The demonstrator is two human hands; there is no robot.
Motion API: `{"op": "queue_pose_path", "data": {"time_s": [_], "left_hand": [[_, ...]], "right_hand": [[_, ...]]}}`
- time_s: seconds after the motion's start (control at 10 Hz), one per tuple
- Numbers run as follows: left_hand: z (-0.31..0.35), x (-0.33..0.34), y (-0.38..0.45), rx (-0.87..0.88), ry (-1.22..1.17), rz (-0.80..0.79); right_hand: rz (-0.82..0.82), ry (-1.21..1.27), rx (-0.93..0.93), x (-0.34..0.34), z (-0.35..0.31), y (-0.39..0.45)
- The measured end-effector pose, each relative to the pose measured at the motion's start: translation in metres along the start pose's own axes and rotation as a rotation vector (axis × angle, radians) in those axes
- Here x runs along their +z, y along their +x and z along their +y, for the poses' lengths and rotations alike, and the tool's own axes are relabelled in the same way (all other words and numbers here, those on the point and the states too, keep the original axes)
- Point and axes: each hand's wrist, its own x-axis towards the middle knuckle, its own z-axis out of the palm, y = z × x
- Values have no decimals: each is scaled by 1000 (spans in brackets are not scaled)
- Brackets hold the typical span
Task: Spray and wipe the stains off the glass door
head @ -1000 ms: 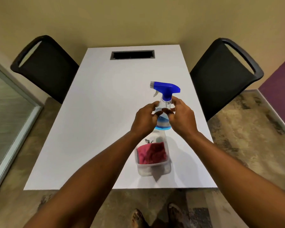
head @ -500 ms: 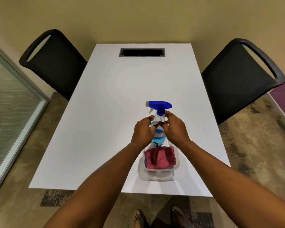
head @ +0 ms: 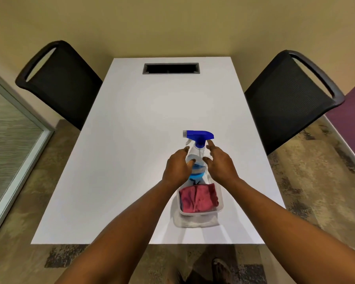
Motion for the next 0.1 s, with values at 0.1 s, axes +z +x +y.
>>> {"op": "queue_pose_path", "data": {"time_s": [0.1], "left_hand": [[-2, -6, 2, -19, 14, 44]], "right_hand": [[156, -71, -26, -14, 6, 2]]}}
